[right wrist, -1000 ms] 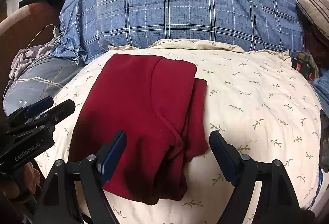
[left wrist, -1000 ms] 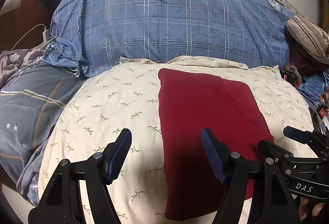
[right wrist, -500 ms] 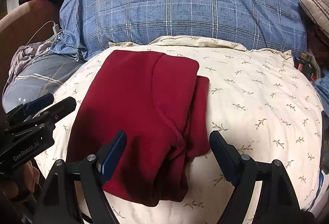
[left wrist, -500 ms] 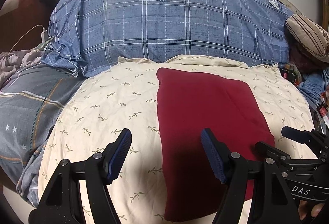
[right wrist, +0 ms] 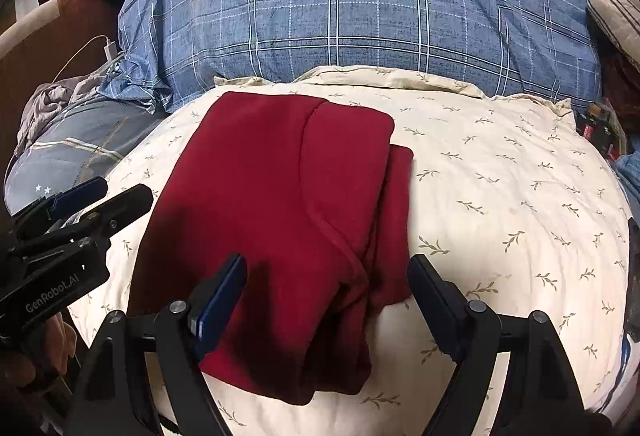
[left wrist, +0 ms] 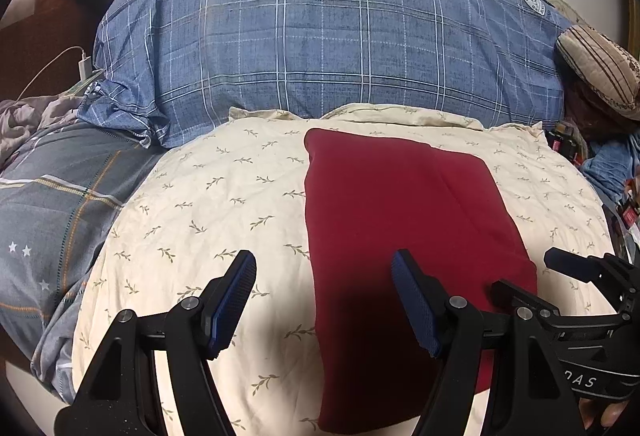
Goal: Fold small clothes
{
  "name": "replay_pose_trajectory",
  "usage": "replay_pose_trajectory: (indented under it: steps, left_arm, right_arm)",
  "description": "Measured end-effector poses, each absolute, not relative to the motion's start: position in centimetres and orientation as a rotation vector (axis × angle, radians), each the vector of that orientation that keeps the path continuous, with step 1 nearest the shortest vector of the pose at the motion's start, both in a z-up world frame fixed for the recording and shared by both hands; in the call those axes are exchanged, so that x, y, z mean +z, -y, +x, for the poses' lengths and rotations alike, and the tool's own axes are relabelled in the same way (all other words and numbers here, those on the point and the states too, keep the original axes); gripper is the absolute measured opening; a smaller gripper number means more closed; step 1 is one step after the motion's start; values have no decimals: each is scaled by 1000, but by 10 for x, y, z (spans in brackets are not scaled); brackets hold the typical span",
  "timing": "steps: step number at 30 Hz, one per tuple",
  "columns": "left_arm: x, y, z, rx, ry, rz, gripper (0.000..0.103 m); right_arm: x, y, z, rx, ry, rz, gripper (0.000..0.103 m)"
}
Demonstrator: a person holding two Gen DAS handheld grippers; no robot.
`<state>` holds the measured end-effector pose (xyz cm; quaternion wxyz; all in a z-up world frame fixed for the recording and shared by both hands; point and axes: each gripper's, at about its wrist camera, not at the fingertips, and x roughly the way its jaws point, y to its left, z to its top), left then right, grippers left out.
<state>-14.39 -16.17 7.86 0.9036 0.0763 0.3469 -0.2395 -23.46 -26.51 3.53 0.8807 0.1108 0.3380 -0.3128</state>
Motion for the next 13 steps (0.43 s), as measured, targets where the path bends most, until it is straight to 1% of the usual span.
replay_pose_trajectory:
  steps: [8, 13]
  left_arm:
    - [73, 162, -135, -495, -725, 146, 70]
    - [68, 156, -120, -509, -743, 123, 70]
  right_arm:
    - [30, 268, -231, -641, -718, 240, 84]
    - [36, 286, -238, -646, -688, 268, 84]
